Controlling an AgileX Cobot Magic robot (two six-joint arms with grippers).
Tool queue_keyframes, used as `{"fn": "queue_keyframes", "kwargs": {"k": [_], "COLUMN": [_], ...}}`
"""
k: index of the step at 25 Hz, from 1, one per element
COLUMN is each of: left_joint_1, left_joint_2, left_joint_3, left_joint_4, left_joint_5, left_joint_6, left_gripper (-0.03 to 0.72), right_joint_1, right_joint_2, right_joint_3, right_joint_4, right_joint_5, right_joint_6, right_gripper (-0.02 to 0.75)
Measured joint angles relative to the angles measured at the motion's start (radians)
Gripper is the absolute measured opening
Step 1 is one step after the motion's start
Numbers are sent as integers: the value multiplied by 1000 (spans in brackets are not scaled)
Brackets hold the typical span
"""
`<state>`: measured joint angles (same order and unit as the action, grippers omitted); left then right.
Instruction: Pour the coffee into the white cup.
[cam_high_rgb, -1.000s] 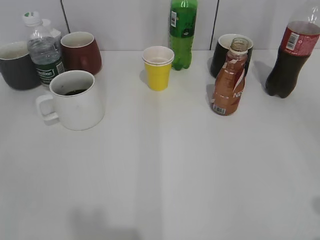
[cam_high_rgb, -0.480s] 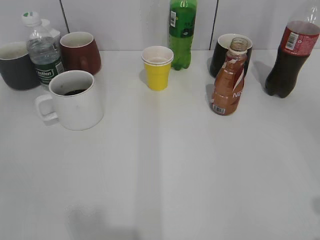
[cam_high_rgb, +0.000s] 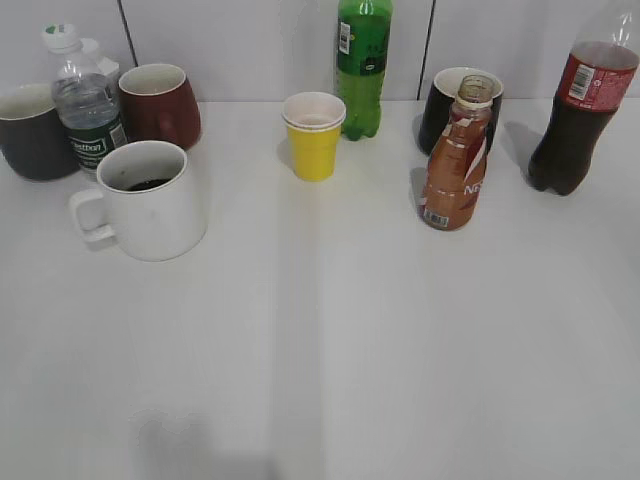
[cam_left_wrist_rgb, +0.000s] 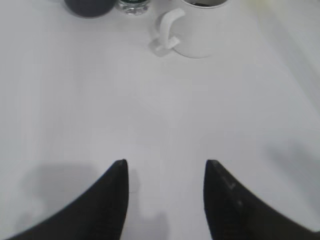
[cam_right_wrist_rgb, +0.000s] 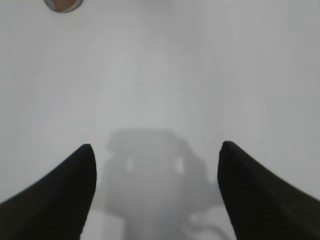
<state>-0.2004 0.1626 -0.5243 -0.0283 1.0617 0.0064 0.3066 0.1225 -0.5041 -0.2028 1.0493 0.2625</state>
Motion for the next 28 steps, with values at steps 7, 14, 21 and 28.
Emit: {"fn": "queue_keyframes", "kwargs": {"k": [7, 14, 21, 28], "left_joint_1": [55, 86, 91, 119], "left_joint_2": [-59, -75, -77, -77], "left_joint_3": [0, 1, 1, 1], "left_joint_4": [0, -1, -1, -1], "left_joint_5": [0, 0, 0, 0], "left_joint_6": [0, 0, 0, 0], "left_gripper": [370, 360, 347, 343], "right_joint_1": [-161, -237, -242, -242], "right_joint_2": [-122, -131, -131, -131], "right_joint_3": [0, 0, 0, 0], "right_joint_4": [-1, -1, -1, -1], "right_joint_5": [2, 2, 2, 2], "right_joint_6": [0, 0, 0, 0], "right_gripper": [589, 589, 589, 589]}}
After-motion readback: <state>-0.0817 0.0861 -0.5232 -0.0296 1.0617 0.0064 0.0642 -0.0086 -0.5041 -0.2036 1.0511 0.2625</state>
